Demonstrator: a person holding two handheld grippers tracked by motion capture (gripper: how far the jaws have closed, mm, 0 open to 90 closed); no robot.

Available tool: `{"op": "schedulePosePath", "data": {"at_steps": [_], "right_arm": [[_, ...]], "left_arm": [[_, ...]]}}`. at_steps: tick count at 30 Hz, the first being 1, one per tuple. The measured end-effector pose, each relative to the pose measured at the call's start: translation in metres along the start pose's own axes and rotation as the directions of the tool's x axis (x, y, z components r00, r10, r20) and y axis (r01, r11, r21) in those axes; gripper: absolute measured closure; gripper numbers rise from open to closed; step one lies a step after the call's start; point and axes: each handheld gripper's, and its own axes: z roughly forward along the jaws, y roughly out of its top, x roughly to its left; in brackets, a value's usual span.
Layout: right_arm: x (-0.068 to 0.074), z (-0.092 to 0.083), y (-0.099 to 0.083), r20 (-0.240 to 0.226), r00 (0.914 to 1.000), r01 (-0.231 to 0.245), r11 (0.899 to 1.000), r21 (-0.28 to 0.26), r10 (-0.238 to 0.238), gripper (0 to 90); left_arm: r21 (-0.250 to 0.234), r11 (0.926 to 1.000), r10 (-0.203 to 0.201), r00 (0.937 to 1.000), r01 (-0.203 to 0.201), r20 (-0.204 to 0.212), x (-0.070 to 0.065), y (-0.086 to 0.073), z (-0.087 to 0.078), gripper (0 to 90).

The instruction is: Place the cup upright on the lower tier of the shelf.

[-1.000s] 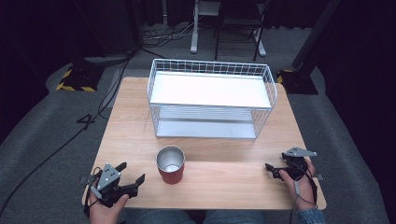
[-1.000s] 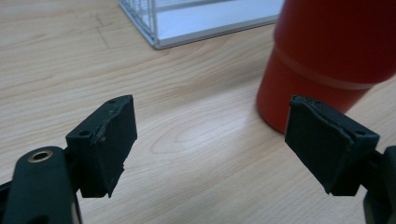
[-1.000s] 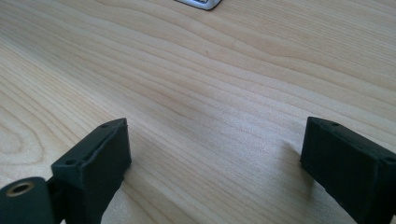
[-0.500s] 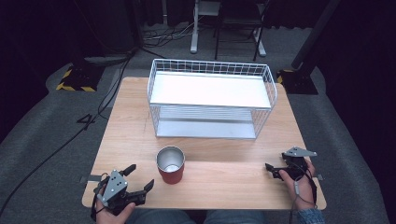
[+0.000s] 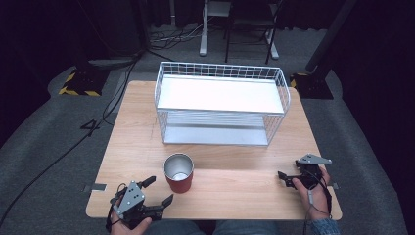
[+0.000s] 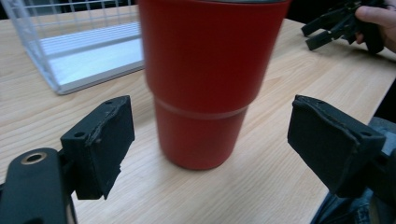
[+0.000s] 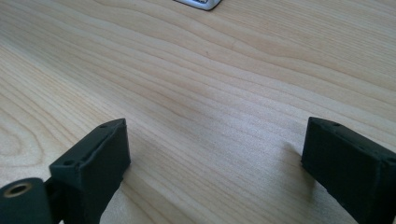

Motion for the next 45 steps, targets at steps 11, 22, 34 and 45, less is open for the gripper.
{"op": "schedulePosePath", "data": {"at_steps": [11,22,34,45], "right_arm": [[0.0,0.0,0.0,0.0,1.0,0.001,1.0,0.0,-0.001,7.9],[0.0,0.0,0.0,0.0,1.0,0.001,1.0,0.0,-0.001,8.0],[0.0,0.0,0.0,0.0,1.0,0.0,1.0,0.0,0.0,8.0],[0.0,0.0,0.0,0.001,1.0,0.002,1.0,0.0,-0.002,8.1]], "left_arm": [[0.018,0.9998,-0.01,0.9999,0.01,0.003,-0.01,-0.001,0.019,15.2],[0.093,0.9928,-0.065,0.9919,0.076,-0.109,-0.01,0.0,0.045,15.2],[0.106,0.9899,-0.08,0.9895,0.093,-0.12,-0.01,0.003,0.061,14.8],[0.133,0.9841,-0.099,0.985,0.118,-0.141,-0.01,0.006,0.074,13.4]]}}
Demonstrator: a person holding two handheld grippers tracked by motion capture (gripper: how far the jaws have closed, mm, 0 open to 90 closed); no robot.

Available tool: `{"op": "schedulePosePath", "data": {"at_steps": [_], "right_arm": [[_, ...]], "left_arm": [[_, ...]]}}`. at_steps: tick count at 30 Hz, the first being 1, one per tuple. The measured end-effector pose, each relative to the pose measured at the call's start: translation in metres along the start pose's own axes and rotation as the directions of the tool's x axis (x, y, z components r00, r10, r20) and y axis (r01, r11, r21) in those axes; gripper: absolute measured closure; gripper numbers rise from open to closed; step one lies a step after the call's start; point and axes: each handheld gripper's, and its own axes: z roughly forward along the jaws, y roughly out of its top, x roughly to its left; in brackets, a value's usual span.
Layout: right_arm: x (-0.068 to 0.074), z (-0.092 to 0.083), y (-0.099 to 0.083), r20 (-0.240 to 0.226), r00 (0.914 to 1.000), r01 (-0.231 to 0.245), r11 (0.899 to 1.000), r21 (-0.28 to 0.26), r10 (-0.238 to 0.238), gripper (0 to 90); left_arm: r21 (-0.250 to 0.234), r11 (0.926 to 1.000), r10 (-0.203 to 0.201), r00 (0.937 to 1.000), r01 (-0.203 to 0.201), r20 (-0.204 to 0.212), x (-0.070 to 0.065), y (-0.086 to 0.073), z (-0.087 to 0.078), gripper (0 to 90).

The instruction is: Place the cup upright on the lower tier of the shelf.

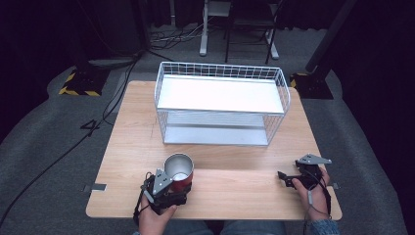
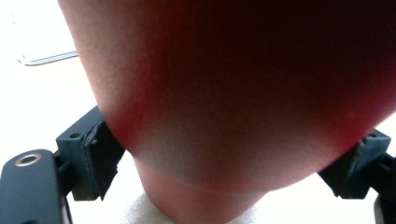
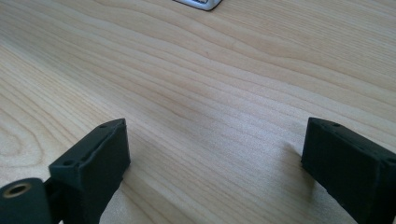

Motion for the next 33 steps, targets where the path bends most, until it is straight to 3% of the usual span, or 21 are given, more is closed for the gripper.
{"op": "schedulePosePath", "data": {"at_steps": [23,33], "right_arm": [[0.0,0.0,0.0,0.001,1.0,0.001,1.0,-0.001,-0.001,8.2],[0.0,0.0,0.0,0.001,1.0,0.001,1.0,0.0,-0.001,8.2]], "left_arm": [[0.027,0.999,0.037,0.999,-0.036,-0.025,-0.004,0.004,0.002,16.2],[0.004,0.9999,0.015,0.9998,-0.015,-0.012,-0.005,0.011,-0.005,16.3]]}}
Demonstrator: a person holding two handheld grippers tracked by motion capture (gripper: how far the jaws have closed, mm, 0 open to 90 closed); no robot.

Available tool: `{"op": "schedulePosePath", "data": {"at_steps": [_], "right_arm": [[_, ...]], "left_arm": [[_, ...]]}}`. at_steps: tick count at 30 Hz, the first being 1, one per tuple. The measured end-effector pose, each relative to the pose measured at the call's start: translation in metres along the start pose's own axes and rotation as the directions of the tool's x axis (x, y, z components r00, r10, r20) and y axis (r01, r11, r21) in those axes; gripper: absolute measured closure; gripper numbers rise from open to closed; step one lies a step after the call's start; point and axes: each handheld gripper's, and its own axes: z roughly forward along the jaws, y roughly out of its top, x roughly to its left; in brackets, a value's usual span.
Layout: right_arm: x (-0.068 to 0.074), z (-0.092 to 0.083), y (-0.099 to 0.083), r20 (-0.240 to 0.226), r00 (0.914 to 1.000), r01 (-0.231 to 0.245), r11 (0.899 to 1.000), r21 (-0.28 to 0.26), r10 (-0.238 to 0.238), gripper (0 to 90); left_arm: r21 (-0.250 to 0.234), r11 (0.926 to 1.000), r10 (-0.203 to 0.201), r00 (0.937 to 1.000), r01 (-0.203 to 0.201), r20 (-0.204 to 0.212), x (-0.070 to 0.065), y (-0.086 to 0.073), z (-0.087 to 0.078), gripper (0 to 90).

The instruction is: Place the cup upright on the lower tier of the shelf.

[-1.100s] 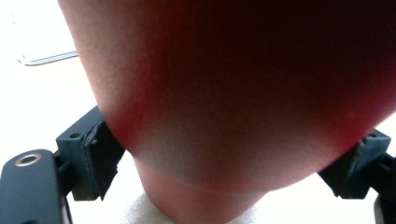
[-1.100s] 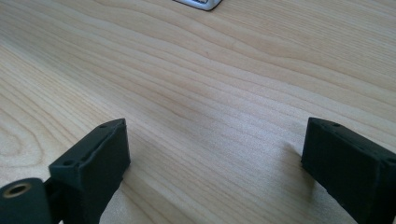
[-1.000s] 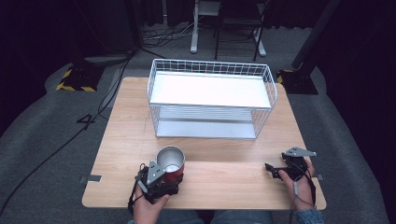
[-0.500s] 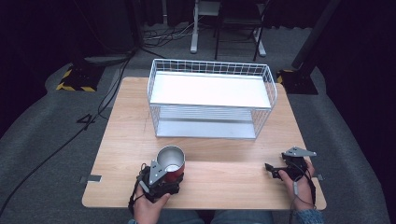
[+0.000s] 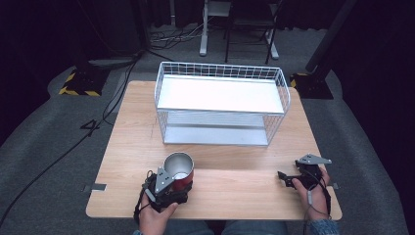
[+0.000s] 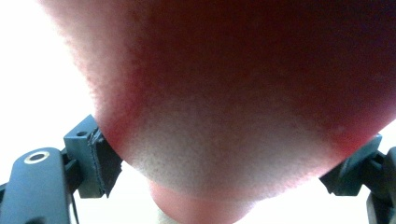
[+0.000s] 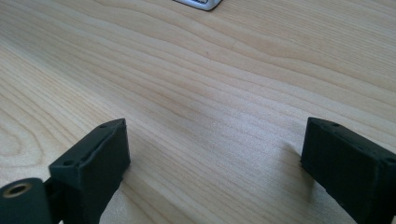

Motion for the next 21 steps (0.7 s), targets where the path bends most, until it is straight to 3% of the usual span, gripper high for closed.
{"op": "schedulePosePath", "data": {"at_steps": [21], "right_arm": [[0.0,0.0,0.0,-0.004,1.0,0.0,1.0,-0.001,0.0,8.0]], "left_arm": [[-0.014,0.9986,0.05,0.9987,-0.05,0.012,0.007,0.039,-0.011,16.3]]}}
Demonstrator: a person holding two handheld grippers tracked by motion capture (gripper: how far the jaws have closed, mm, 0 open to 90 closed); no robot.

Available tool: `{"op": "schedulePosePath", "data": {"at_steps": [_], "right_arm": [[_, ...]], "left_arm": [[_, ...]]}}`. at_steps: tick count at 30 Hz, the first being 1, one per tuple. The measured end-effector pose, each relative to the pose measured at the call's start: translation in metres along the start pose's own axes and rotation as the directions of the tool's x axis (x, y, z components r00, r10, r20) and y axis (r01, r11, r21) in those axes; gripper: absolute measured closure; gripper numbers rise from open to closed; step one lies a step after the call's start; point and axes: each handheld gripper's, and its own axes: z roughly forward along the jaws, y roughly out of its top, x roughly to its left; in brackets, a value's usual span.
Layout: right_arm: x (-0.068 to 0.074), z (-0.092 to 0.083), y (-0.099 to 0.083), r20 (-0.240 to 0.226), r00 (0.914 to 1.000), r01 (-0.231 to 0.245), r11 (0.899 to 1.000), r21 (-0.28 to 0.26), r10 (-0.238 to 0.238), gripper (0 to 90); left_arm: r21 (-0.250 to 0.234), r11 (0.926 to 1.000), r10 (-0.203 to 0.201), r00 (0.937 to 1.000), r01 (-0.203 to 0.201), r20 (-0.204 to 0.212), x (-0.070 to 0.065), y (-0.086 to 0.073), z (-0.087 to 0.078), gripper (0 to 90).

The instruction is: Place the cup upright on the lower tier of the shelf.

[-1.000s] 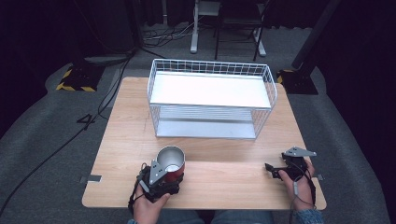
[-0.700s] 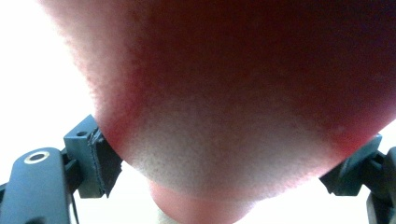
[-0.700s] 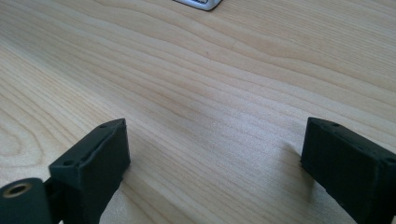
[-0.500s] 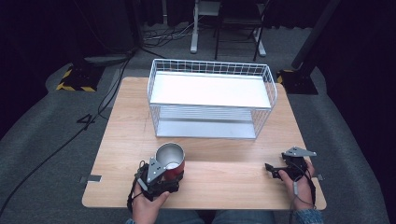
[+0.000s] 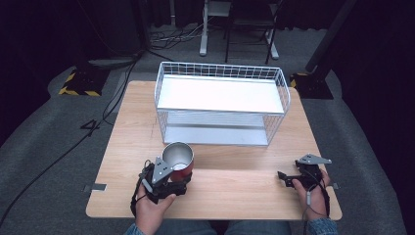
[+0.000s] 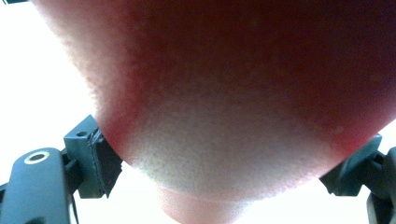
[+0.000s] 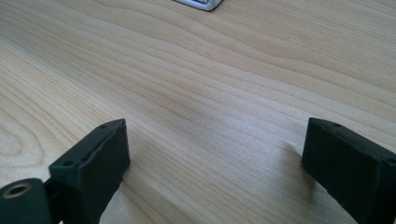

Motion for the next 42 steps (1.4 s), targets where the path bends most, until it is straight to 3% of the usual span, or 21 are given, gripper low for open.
{"op": "schedulePosePath", "data": {"at_steps": [16,30,33,42], "right_arm": [[0.0,0.0,0.0,0.001,1.0,0.0,1.0,0.0,0.0,7.9],[0.0,0.0,0.0,0.001,1.0,0.0,1.0,0.0,0.0,8.0],[0.0,0.0,0.0,0.001,1.0,0.0,1.0,0.001,0.0,7.9],[0.0,0.0,0.0,0.001,1.0,0.0,1.0,0.001,0.0,7.9]], "left_arm": [[-0.018,0.9989,0.043,0.9984,-0.043,0.037,0.0,0.034,0.009,16.3],[-0.035,0.9971,0.07,0.9955,-0.068,0.064,-0.003,0.049,0.039,16.3],[-0.045,0.9933,0.11,0.9921,-0.107,0.062,-0.008,0.053,0.048,16.3],[-0.05,0.9905,0.131,0.9887,-0.128,0.072,-0.015,0.056,0.066,16.4]]}}
